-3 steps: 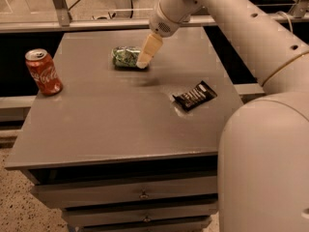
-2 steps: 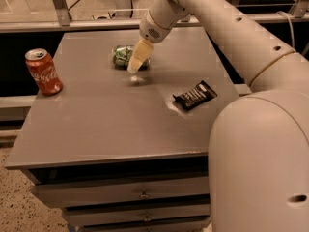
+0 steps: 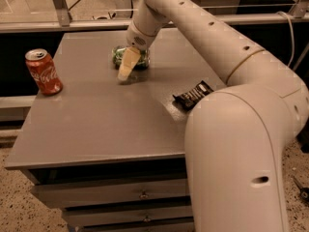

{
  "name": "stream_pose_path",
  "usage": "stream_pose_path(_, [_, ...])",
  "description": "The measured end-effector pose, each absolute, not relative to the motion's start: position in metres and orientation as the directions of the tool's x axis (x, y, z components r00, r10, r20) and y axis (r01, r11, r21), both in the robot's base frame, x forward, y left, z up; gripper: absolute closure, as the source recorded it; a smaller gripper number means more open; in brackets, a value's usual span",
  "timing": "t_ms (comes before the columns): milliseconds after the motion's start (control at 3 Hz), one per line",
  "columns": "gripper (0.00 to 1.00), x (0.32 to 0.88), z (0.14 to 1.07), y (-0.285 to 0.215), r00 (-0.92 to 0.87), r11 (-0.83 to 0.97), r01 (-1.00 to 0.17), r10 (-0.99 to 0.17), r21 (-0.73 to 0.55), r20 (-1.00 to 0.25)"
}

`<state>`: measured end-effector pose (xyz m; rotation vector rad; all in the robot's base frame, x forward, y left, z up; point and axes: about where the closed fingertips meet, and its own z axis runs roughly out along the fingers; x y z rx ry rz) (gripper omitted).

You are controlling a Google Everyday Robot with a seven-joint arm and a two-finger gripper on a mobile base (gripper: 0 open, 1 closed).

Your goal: Place green can upright

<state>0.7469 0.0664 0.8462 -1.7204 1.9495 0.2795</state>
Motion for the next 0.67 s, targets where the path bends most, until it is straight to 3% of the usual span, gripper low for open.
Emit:
stream_pose_path(333, [0.16, 0.7481, 0.8410, 0.0781, -0.051, 0.150, -0.970, -0.896, -0.192, -0.442])
stream_pose_path(667, [0.39, 0.7487, 0.8430, 0.0855, -0.037, 0.129, -0.968, -0.922, -0.216, -0.387])
